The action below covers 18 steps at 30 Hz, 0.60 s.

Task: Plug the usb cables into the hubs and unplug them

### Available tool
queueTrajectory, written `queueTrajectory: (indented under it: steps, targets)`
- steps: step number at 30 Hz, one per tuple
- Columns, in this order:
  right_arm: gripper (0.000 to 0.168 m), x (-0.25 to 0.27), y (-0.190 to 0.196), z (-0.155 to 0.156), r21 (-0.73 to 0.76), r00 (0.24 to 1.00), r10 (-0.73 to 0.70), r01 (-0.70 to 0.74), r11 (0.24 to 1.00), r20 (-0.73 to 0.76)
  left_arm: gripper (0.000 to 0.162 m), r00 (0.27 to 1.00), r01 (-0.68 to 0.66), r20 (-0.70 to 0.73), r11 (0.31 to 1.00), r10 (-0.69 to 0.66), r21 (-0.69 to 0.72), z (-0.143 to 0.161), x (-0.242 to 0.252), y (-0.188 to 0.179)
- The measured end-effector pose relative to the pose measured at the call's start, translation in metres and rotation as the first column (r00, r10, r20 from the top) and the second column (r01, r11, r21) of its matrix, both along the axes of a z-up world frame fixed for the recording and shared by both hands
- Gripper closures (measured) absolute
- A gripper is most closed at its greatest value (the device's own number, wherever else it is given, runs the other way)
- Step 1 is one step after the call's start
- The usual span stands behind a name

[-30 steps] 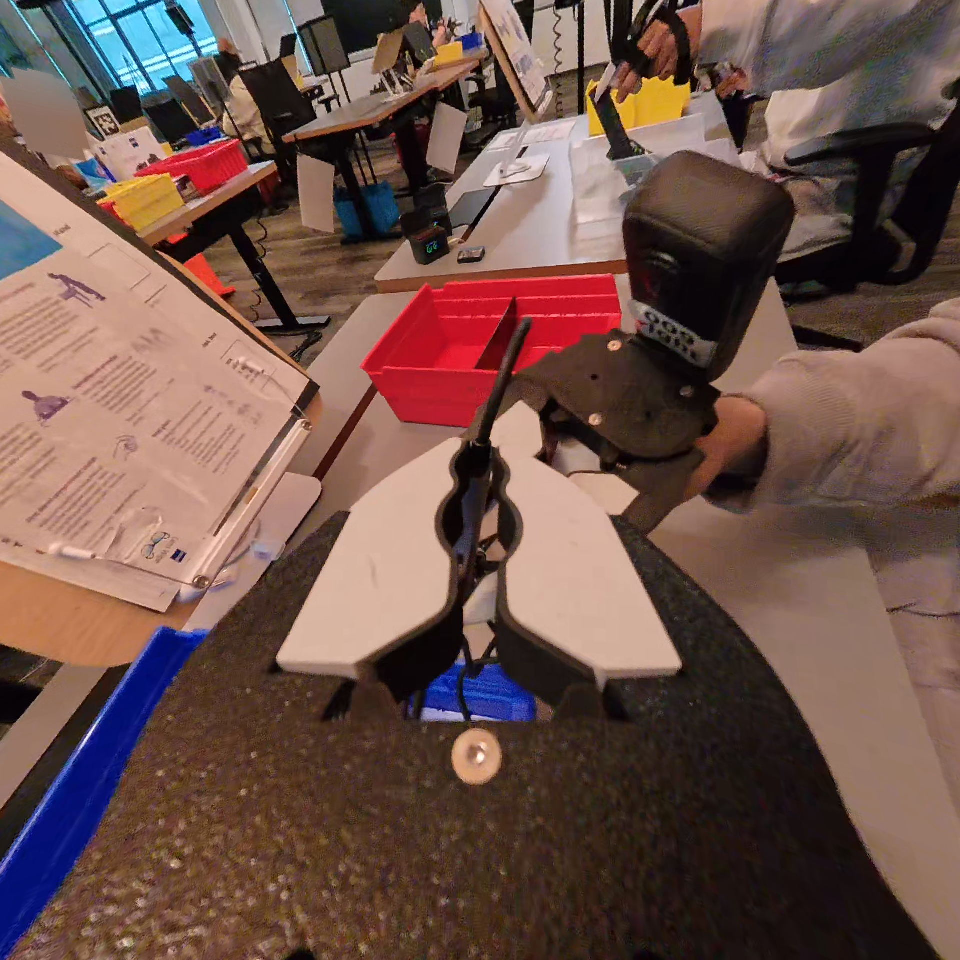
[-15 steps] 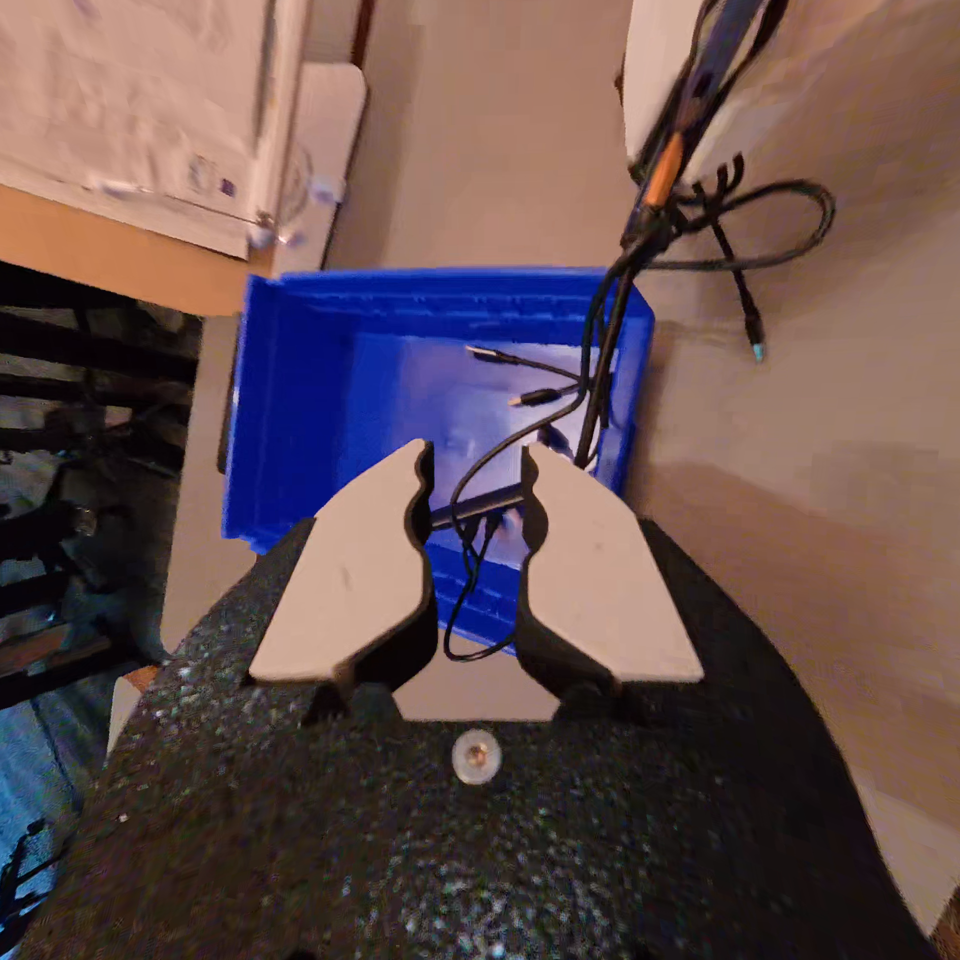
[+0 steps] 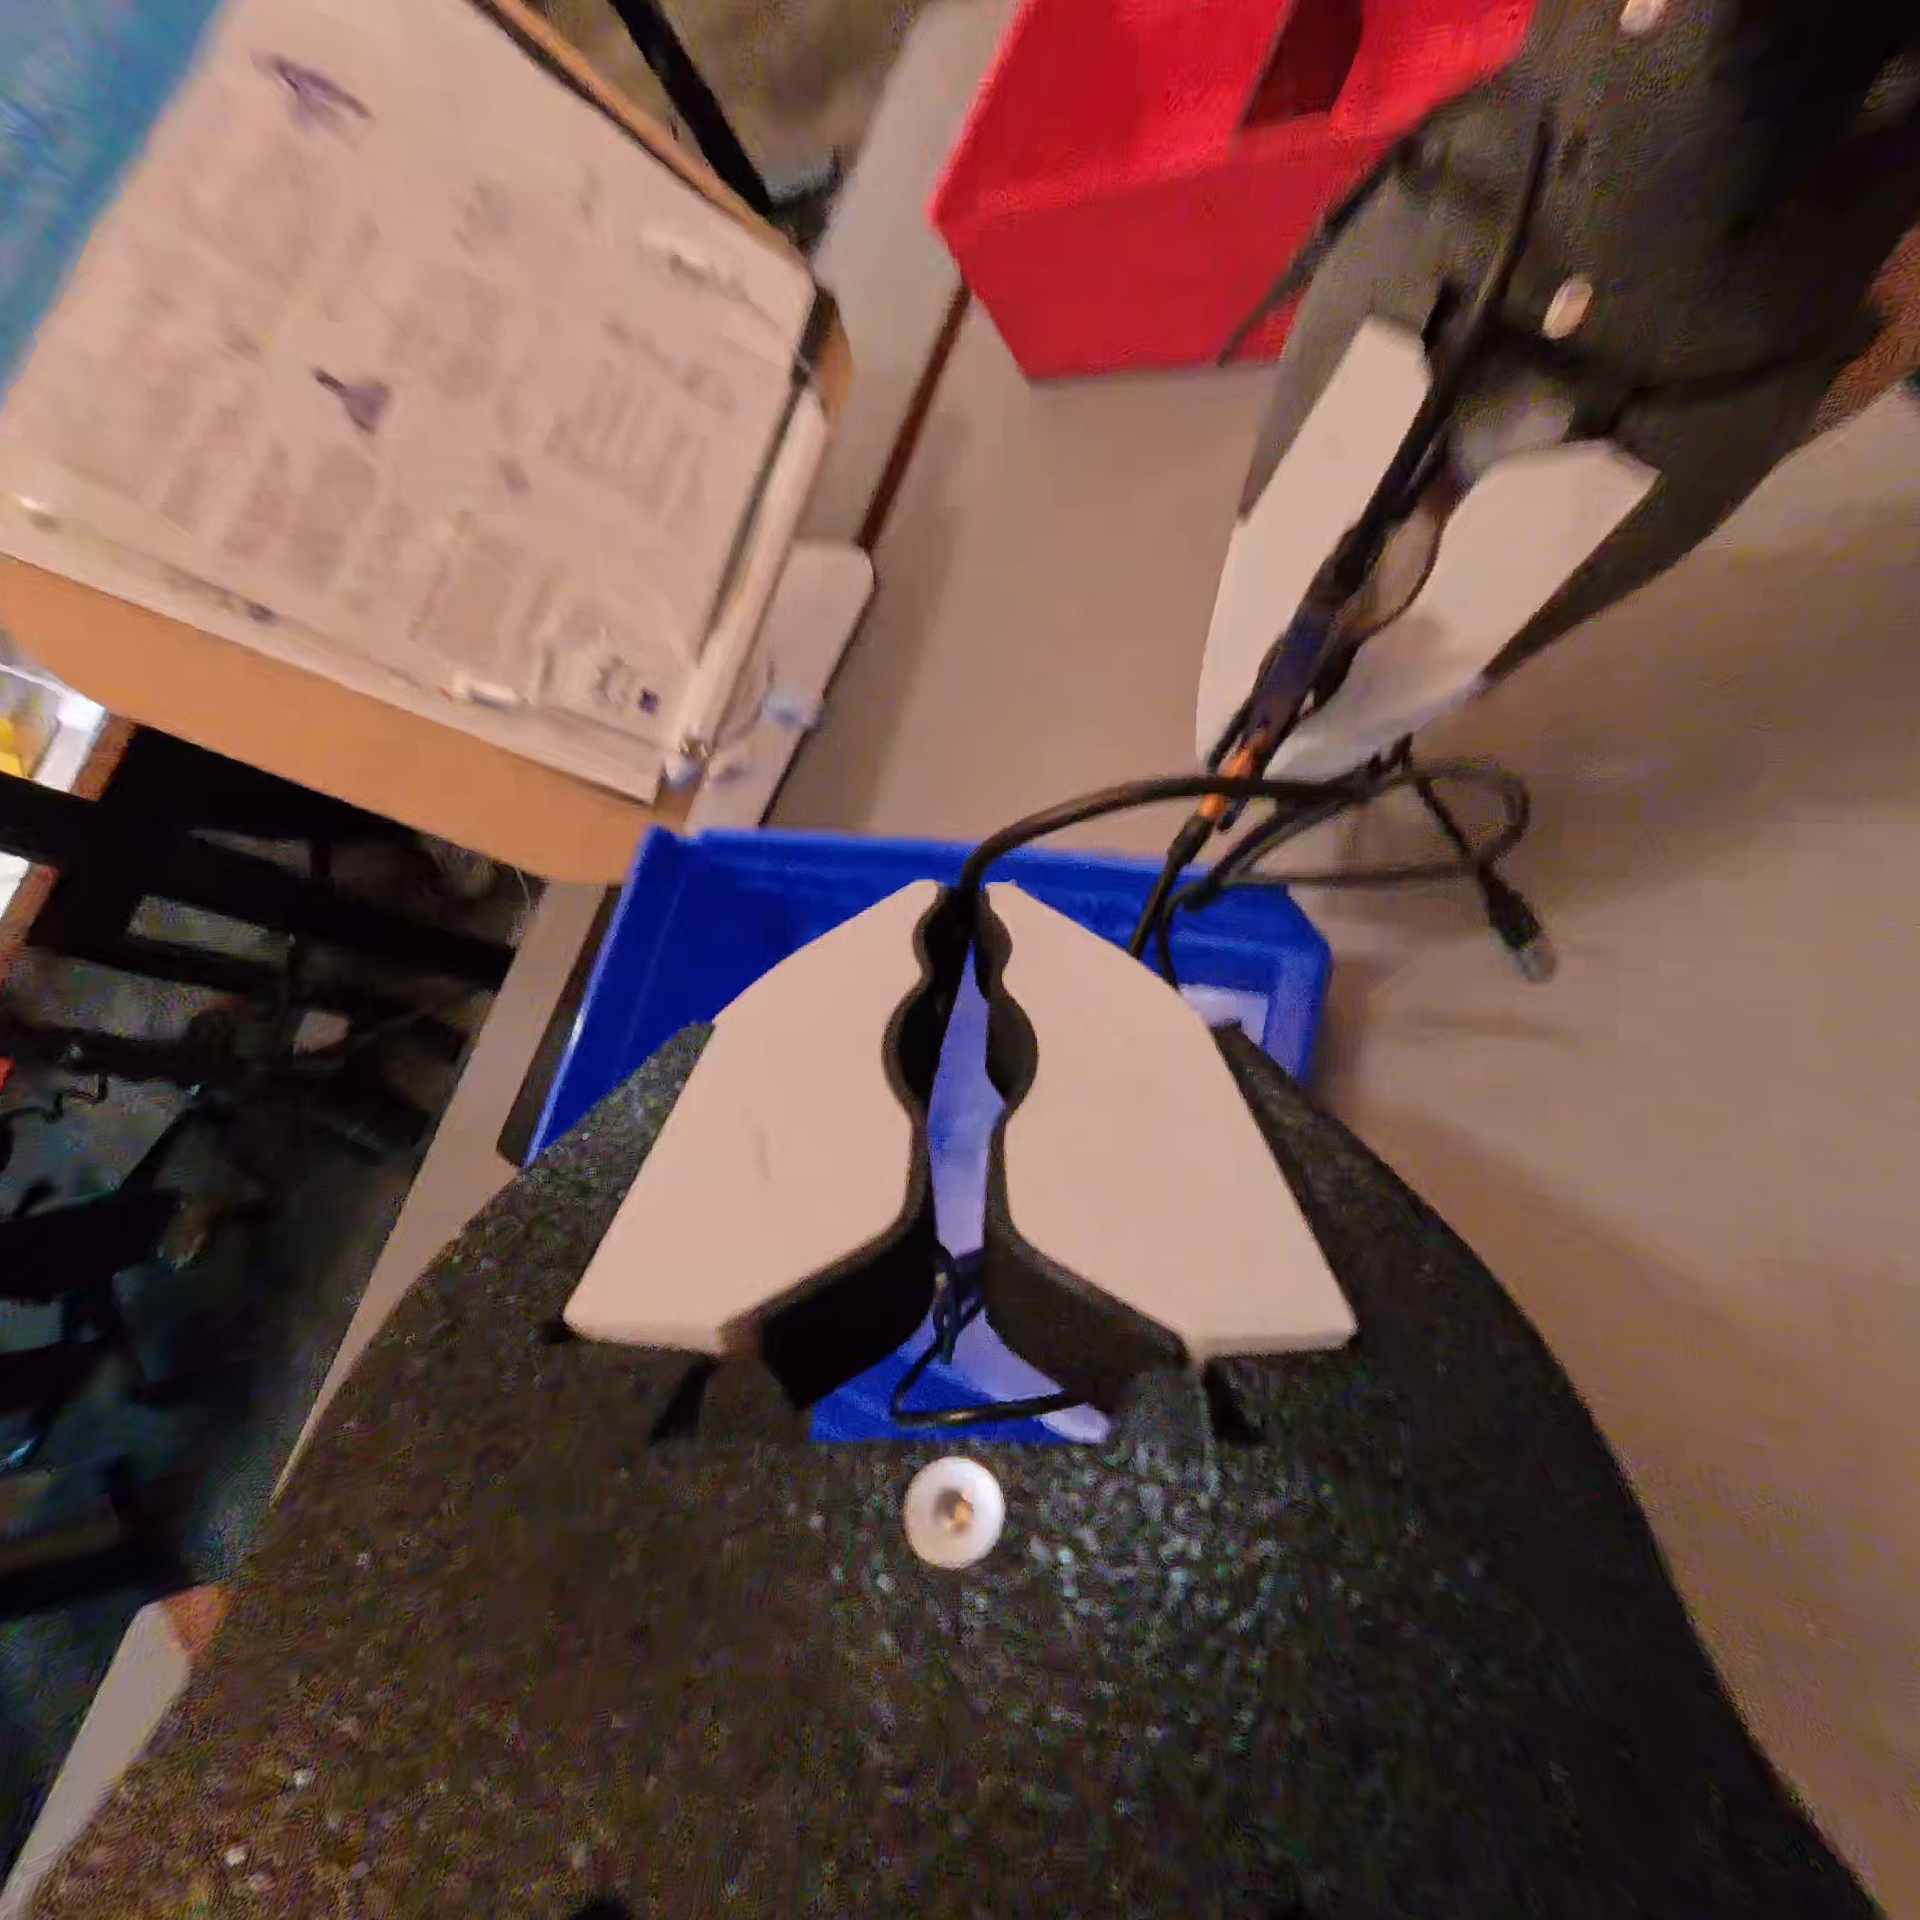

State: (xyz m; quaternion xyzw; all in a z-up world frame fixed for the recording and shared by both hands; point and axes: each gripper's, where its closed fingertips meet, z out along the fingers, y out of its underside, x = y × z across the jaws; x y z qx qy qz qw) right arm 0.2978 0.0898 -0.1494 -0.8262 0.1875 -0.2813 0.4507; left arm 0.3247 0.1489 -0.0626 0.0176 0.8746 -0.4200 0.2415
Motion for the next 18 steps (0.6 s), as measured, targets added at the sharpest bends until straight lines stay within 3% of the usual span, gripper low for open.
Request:
queueTrajectory:
  steps: [1, 3, 4, 6, 11, 15, 18]
  targets:
    - [0.158, 0.005, -0.005, -0.003, 0.003, 0.999, -0.044, 0.044, 0.999, -0.027, 0.159, 1.000, -0.021, 0.019, 0.991, 0.023, -0.130, 0.022, 0.004, 0.002]
    - [0.158, 0.011, -0.017, 0.000, 0.048, 0.993, -0.110, 0.111, 0.993, -0.032, 0.160, 0.983, -0.171, 0.001, 0.918, 0.184, -0.357, 0.056, 0.026, 0.022]
    - [0.158, 0.013, -0.024, 0.009, 0.103, 0.989, -0.148, 0.148, 0.984, -0.009, 0.159, 0.951, -0.288, -0.016, 0.868, 0.308, -0.404, 0.060, 0.043, 0.041]
    - [0.158, 0.010, -0.038, 0.037, 0.240, 0.982, -0.186, 0.172, 0.956, 0.040, 0.159, 0.877, -0.435, 0.033, 0.821, 0.480, -0.368, 0.050, 0.064, 0.075]
    - [0.158, -0.020, -0.069, 0.112, 0.447, 0.960, -0.202, 0.097, 0.889, 0.192, 0.159, 0.795, -0.573, 0.127, 0.803, 0.593, -0.165, 0.003, 0.080, 0.106]
    - [0.158, -0.065, -0.066, 0.140, 0.439, 0.962, -0.052, -0.074, 0.895, 0.268, 0.159, 0.737, -0.642, 0.208, 0.762, 0.643, -0.081, -0.012, 0.093, 0.101]
    - [0.158, -0.076, -0.073, 0.133, 0.384, 0.965, -0.058, -0.046, 0.922, 0.255, 0.159, 0.729, -0.657, 0.200, 0.751, 0.655, -0.066, -0.007, 0.103, 0.081]
